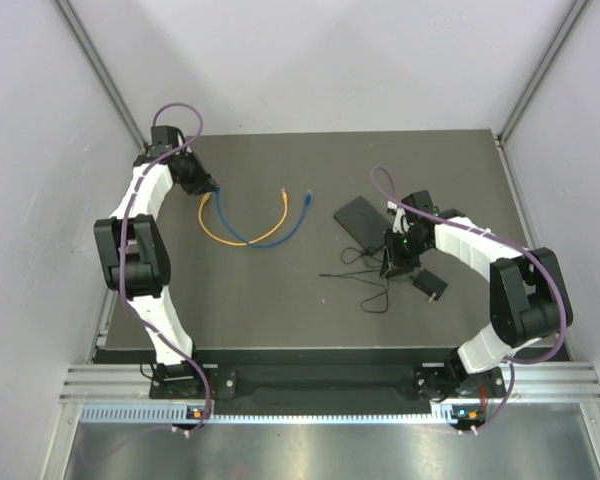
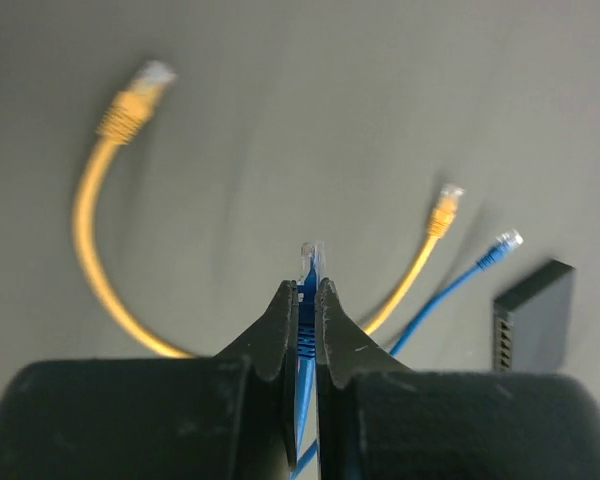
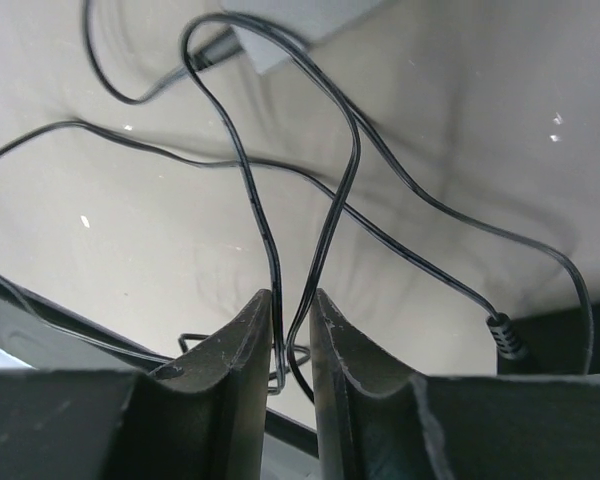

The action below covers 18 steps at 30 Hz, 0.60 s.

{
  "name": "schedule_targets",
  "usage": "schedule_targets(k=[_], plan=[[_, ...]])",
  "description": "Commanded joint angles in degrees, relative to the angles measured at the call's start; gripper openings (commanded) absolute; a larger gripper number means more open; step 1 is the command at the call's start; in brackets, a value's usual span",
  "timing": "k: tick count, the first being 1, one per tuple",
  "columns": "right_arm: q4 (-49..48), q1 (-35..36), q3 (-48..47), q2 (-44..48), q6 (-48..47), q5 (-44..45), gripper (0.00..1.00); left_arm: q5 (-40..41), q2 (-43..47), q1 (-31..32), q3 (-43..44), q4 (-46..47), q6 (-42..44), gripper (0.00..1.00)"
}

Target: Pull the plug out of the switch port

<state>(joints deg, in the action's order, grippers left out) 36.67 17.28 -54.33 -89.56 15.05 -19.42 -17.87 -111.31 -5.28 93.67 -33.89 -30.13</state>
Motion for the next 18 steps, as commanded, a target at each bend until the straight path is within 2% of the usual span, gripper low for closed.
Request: schedule_targets(k=[1, 3, 5, 7, 8, 11, 14, 15, 18], plan=[[-0.5, 1.1, -3.2, -0.5, -1.3, -1.4, 0.23, 4.2, -0.8, -1.3, 4.1, -2.8, 3.8, 0.00], [-0.4, 1.4, -3.3, -0.9, -1.6, -1.6, 0.23, 5.0, -2.1, -1.2, 5.2, -4.2, 4.2, 0.01], [-0.4, 1.7, -3.3, -0.9, -1.6, -1.7, 0.23, 5.0, -3.6, -1.2, 7.4, -5.3, 4.5, 0.17], [-0.3, 2.0, -3.2, -0.8, -1.7, -1.6, 0.24, 5.0, -4.3, -1.3, 8.5, -6.4, 3.9, 0.29], [-0.1, 2.2, -3.2, -0.8, -1.9, -1.6, 0.24, 5.0, -4.3, -1.3, 8.6, -6.4, 3.8, 0.39], [0.3, 2.8, -3.2, -0.7, -2.0, -1.5, 0.25, 4.9, -3.8, -1.3, 8.5, -6.6, 3.0, 0.56], [0.8, 3.4, -3.1, -0.3, -2.3, -1.3, 0.27, 4.4, -2.4, -1.3, 8.3, -7.2, 2.4, 0.63], [0.9, 3.6, -3.1, 0.1, -2.4, -1.2, 0.28, 4.4, -1.9, -1.3, 8.1, -7.4, 2.2, 0.69], [2.0, 4.5, -3.2, 0.4, -3.9, -2.6, 0.31, 3.0, 1.1, -1.1, 6.0, -7.3, 1.1, 0.69]])
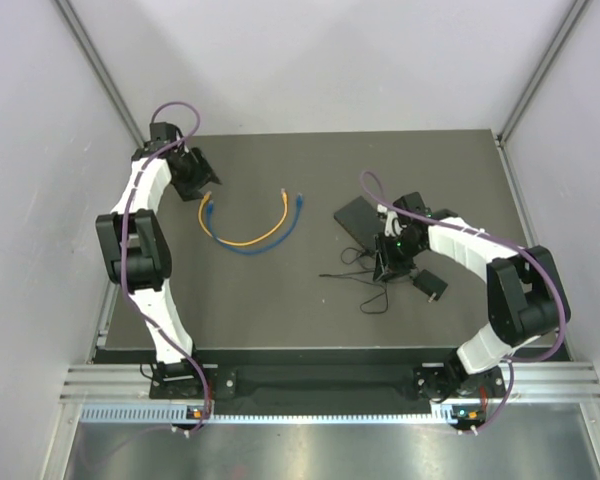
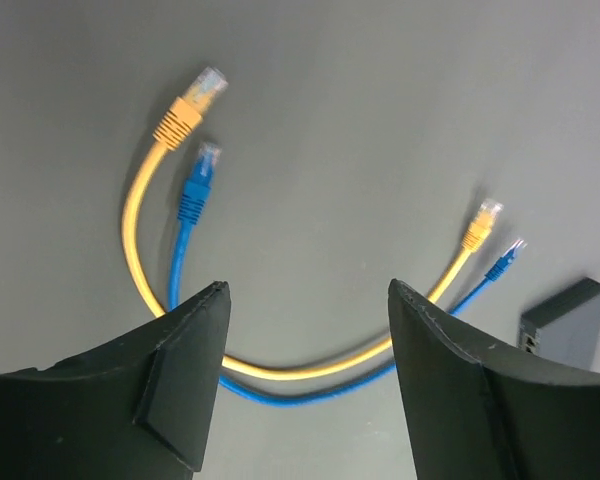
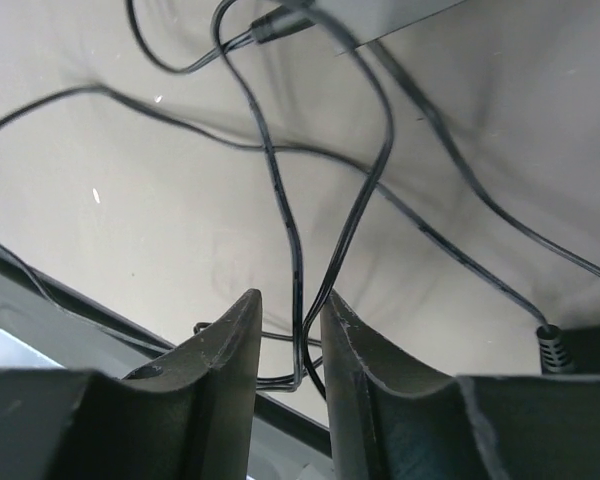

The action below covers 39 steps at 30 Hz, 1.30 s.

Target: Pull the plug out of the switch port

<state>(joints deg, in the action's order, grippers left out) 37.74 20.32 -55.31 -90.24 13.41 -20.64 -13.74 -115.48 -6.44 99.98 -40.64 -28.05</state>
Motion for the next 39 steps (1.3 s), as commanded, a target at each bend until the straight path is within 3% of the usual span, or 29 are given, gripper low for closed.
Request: schedule_targets(k=[1, 4, 5, 6, 7, 10, 13, 17, 18, 22, 24, 32, 39], plan=[[1.5, 1.8, -2.3, 1.1, -2.7, -1.9, 0.31, -2.6, 7.0, 0.3, -0.8, -0.3, -1.7, 0.69], [4.1, 4.6, -2.9, 1.3, -4.7, -2.9, 0.27, -4.3, 9.6, 2.0, -3.6, 0.9, -3.1, 0.67], [5.0, 6.5, -3.1, 1.2, -5.8, -3.7, 0.23, -5.6, 11.4, 3.5, -4.4, 1.4, -3.6, 0.66], [6.9, 7.4, -3.4, 1.2, -6.0, -4.2, 0.13, -6.1, 12.4, 4.6, -5.2, 2.7, -3.8, 0.63], [8.0, 8.3, -3.6, 1.1, -6.3, -4.4, 0.08, -6.8, 13.3, 5.6, -7.1, 3.5, -4.3, 0.56], [10.7, 10.5, -2.4, 3.1, -5.9, -5.1, 0.02, -9.4, 17.4, 11.3, -11.3, 7.4, -5.7, 0.47], [12.5, 10.7, 0.2, 7.0, -3.6, -4.9, 0.01, -11.2, 18.4, 16.7, -14.2, 11.5, -7.4, 0.46], [14.2, 10.7, 2.9, 10.2, -1.0, -4.2, 0.18, -14.9, 16.9, 21.3, -14.6, 14.1, -8.2, 0.46], [14.3, 10.6, 3.1, 10.7, -0.4, -4.0, 0.31, -16.4, 16.6, 21.8, -14.6, 14.4, -8.4, 0.47], [15.6, 10.4, 0.0, 12.6, 1.4, 0.9, 0.59, -19.5, 16.2, 23.5, -15.6, 17.2, -9.6, 0.48], [17.6, 10.2, -2.7, 12.9, 1.5, 7.5, 0.75, -21.3, 16.5, 23.9, -17.4, 18.9, -11.0, 0.51], [14.7, 2.8, -14.7, 10.6, 1.5, 19.1, 0.77, -29.8, 15.3, 27.6, -16.9, 20.3, -10.8, 0.51], [8.4, -2.8, -24.3, -0.1, 2.3, 16.7, 0.76, -32.2, 12.7, 31.6, -15.0, 20.0, -9.4, 0.52]])
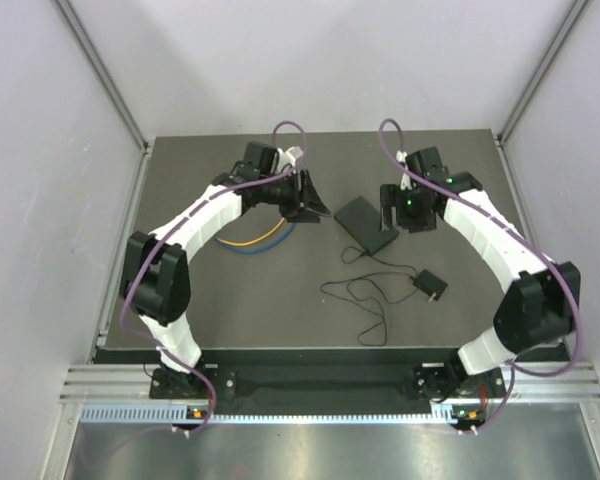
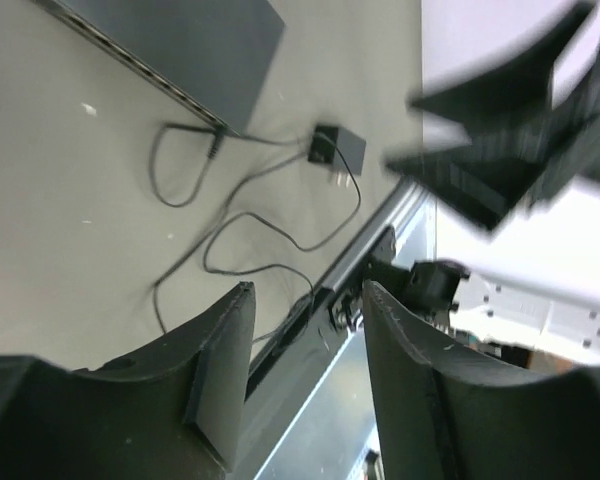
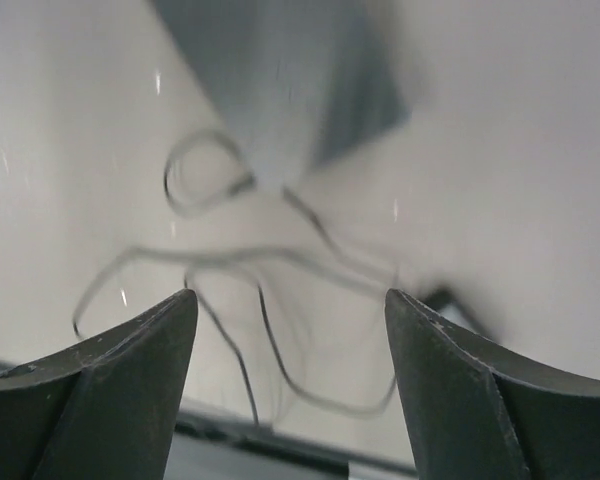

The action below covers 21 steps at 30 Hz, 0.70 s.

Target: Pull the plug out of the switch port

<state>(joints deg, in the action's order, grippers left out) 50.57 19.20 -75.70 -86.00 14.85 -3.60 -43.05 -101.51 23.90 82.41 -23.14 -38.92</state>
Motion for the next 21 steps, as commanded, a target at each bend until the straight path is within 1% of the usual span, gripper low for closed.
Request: schedule_targets(k=[1, 2, 3, 4, 5, 8, 11, 14, 15, 18, 19, 21], plan=[[-5.3, -2.5, -5.5, -5.6, 1.3, -1.8, 0.75, -2.6, -2.4, 2.1, 2.8, 1.5, 2.3, 0.51], [-6.3, -2.9, -6.3, -8.4, 1.5, -4.6, 0.75, -2.0, -3.2, 2.6, 4.8, -0.6, 3.7, 0.48], [-6.4, -3.0, -7.1, -10.1, 1.7, -5.8, 0.73, -1.3, -5.3, 3.2, 6.1, -2.8, 6.9, 0.47], [-6.4, -3.2, -8.4, -12.9, 1.9, -6.7, 0.72, -1.2, -6.2, 4.0, 7.1, -5.9, 8.2, 0.46], [-6.5, -3.2, -9.0, -14.1, 2.3, -7.4, 0.71, -1.3, -7.0, 4.4, 8.5, -6.7, 9.2, 0.45], [-7.7, -3.8, -9.2, -16.9, 3.3, -9.0, 0.66, -1.5, -8.7, 5.5, 8.5, -6.0, 9.9, 0.45], [-10.0, -4.5, -8.0, -17.5, 4.1, -9.7, 0.63, -0.9, -10.3, 6.5, 9.3, -4.9, 10.5, 0.45], [-11.3, -5.0, -7.3, -18.9, 3.9, -9.9, 0.59, 3.3, -12.8, 8.4, 13.4, -8.1, 15.0, 0.45], [-11.1, -5.1, -7.3, -19.2, 3.5, -10.1, 0.56, 3.5, -14.2, 8.7, 14.1, -9.1, 15.8, 0.45], [-11.6, -5.2, -7.0, -19.7, 3.2, -9.9, 0.54, 3.8, -17.0, 9.4, 15.2, -7.4, 14.0, 0.47], [-11.7, -5.1, -6.8, -20.1, 2.8, -9.8, 0.54, 3.8, -17.7, 9.9, 15.3, -6.7, 13.6, 0.50], [-11.8, -5.1, -6.8, -20.3, 2.6, -10.4, 0.54, 5.0, -19.7, 10.7, 15.6, -5.1, 13.3, 0.52]])
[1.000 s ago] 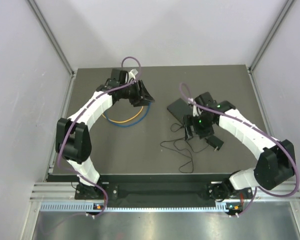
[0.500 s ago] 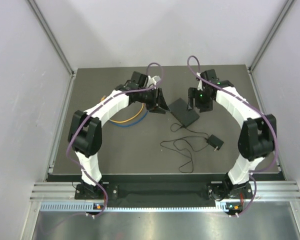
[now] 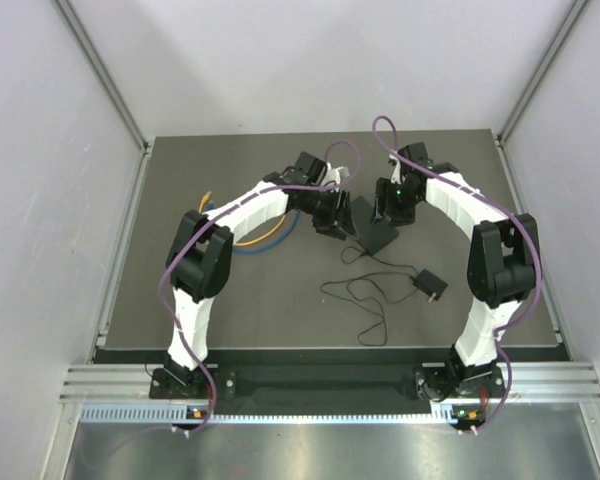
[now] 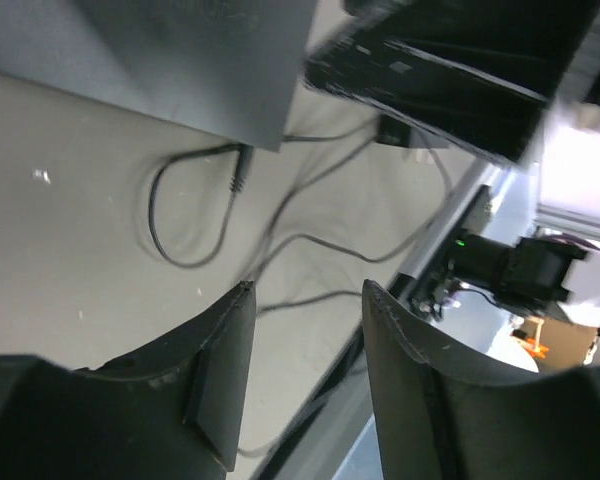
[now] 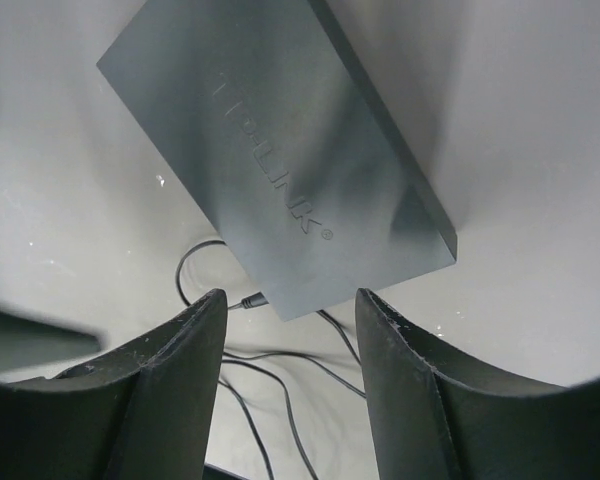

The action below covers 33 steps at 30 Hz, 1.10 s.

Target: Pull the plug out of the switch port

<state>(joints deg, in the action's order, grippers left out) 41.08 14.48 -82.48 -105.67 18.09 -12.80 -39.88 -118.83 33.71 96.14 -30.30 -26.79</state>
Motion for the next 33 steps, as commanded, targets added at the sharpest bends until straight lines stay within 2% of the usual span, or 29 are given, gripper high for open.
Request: schedule_targets(k=[1, 5, 7, 10, 23, 27, 29, 33], plan=[[-2.2, -0.5, -0.1, -0.8, -0.7, -1.5, 0.54, 2.7, -3.0, 1.9, 1.9, 2.8, 1.4, 0.52], [-2.2, -0.5, 0.2, -0.4, -0.2, -3.4, 0.54, 8.2, -4.5, 4.4, 1.6, 3.9, 3.8, 0.55], [-2.1, -0.5, 0.6, -0.2, -0.3, -3.8, 0.54, 10.0, -4.7, 5.3, 0.3, 6.0, 4.5, 0.53], [-2.0, -0.4, 1.3, 0.5, -0.8, -3.8, 0.54, 9.9, -5.8, 5.7, -0.2, 8.0, 4.1, 0.46], [-3.2, -0.5, 4.2, 1.7, -0.7, -5.7, 0.54, 12.5, -10.0, 6.0, 0.6, 8.3, 7.6, 0.45], [-3.2, -0.4, 4.5, 2.5, -1.3, -5.3, 0.54, 11.4, -10.3, 6.2, 0.2, 8.4, 8.3, 0.37], [-2.9, -0.3, 4.6, 2.8, -1.6, -4.2, 0.54, 10.6, -9.7, 6.2, -0.9, 8.3, 8.3, 0.36], [-2.8, 0.2, 4.7, 3.2, -1.8, -2.8, 0.54, 9.0, -8.3, 6.5, -3.7, 9.7, 7.5, 0.38]])
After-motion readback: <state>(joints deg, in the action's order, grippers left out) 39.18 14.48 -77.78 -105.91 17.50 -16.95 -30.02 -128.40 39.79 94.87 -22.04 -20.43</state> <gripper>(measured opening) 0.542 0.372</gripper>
